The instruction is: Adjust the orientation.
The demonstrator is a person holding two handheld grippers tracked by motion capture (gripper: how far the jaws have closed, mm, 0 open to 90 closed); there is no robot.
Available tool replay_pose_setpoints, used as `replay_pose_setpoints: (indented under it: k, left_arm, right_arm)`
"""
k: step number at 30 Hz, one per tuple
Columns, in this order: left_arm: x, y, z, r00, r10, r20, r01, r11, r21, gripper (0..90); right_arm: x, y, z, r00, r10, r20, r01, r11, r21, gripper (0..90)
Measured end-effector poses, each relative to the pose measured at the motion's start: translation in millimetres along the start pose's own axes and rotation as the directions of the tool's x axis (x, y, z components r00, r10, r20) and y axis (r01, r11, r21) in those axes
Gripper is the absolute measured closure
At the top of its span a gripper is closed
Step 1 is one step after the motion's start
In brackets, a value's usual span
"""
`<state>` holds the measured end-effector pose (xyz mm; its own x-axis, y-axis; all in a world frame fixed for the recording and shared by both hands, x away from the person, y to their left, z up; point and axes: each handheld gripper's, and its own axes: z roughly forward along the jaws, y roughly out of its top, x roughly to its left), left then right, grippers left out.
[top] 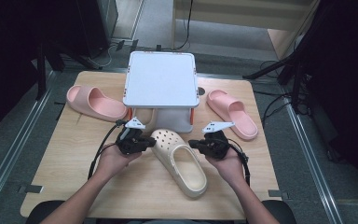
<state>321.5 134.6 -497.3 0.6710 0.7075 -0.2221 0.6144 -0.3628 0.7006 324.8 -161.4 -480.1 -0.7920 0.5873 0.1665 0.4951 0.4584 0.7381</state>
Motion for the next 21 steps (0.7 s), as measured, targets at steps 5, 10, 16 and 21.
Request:
replay_pose_setpoints:
  k: [5,10,16,21]
  left_arm:
    - [0.8,4.1,5.4,0.9999,0.011,0.002,-0.011,0.9999,-0.008,83.5]
    - [-3.2,9.2,12.3,0.999,0.044,0.001,-0.044,0.999,-0.008,83.4]
    - [-1.5,14.1,16.1,0.999,0.041,0.019,-0.041,0.9992,0.001,83.0]
    - [-4.0,20.3,13.3,0.9979,0.061,0.022,-0.061,0.9981,-0.004,82.7]
  right_arm:
    - [10.8,-5.5,-1.0,0.9998,0.006,0.018,-0.006,1.0,-0.007,90.0]
    - [19.9,-11.1,0.5,0.9995,0.03,0.015,-0.029,1.0,-0.007,90.0]
    - [25.6,-15.5,-1.5,0.998,0.058,0.025,-0.057,0.998,-0.017,88.8]
    - [26.7,-15.6,-7.5,0.9957,0.058,0.073,-0.055,0.998,-0.039,87.4]
